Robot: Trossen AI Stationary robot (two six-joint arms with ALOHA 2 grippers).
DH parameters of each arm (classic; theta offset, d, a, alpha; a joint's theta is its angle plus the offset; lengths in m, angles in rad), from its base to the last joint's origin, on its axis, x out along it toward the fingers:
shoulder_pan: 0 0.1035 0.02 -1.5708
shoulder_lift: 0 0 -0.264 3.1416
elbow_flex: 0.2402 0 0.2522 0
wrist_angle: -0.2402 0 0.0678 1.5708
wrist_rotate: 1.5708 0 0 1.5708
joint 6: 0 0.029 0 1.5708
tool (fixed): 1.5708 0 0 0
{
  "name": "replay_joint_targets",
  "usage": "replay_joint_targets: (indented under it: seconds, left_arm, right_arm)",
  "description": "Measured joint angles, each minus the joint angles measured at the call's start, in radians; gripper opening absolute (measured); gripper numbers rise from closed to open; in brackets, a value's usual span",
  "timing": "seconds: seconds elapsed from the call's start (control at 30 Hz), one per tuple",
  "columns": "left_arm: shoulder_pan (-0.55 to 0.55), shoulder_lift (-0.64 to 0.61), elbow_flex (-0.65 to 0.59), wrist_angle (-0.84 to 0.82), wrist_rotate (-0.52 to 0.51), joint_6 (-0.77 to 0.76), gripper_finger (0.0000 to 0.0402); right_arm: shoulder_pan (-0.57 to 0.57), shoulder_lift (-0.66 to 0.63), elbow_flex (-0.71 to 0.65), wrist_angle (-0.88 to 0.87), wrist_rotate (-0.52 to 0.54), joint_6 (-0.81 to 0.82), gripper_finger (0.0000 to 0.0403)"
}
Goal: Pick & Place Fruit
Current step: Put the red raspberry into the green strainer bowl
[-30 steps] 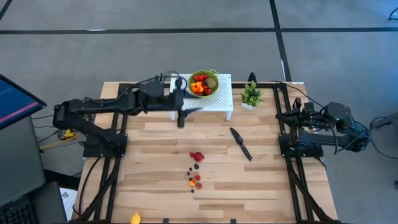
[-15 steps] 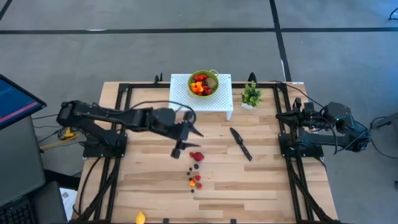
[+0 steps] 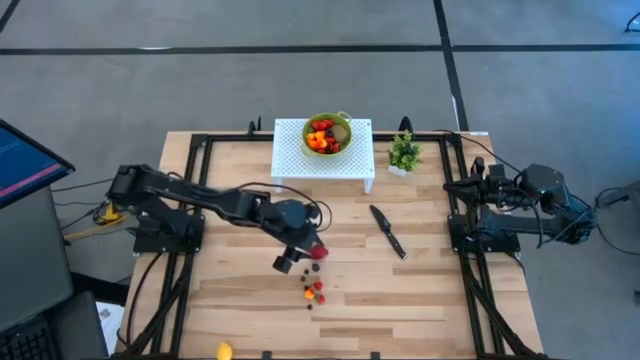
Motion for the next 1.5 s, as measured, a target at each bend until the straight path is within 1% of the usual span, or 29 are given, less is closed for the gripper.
replay_joint_targets:
  seconds: [0.27,0.4,0.67,0.87,1.07,1.23,1.33,1.5]
  left_arm:
    - [0.010,0.080,0.000,-0.122,-0.010,0.011,0.0177]
    - [0.031,0.140,0.000,-0.159,-0.010,0.011,0.0177]
    - [0.087,0.228,-0.069,-0.141,-0.008,0.025,0.0177]
    - [0.113,0.274,-0.115,-0.027,0.000,0.026,0.0177]
    - [0.114,0.331,-0.119,0.025,0.015,0.026,0.0177]
    - [0.113,0.344,-0.118,0.038,0.029,0.026,0.0176]
    - [0.113,0.339,-0.119,0.040,0.025,0.023,0.0165]
    - [0.112,0.339,-0.119,0.043,0.025,0.023,0.0125]
  right_arm:
    - [0.000,0.000,0.000,0.000,0.000,0.000,0.0017]
    - [0.000,0.000,0.000,0.000,0.000,0.000,0.0017]
    - [0.000,0.000,0.000,0.000,0.000,0.000,0.0017]
    - [0.000,0.000,0.000,0.000,0.000,0.000,0.0017]
    - [0.000,0.000,0.000,0.000,0.000,0.000,0.0017]
    - [0.000,0.000,0.000,0.000,0.000,0.000,0.0017]
    - [0.000,0.000,0.000,0.000,0.000,0.000,0.0017]
    - [0.000,0.000,0.000,0.000,0.000,0.000,0.0017]
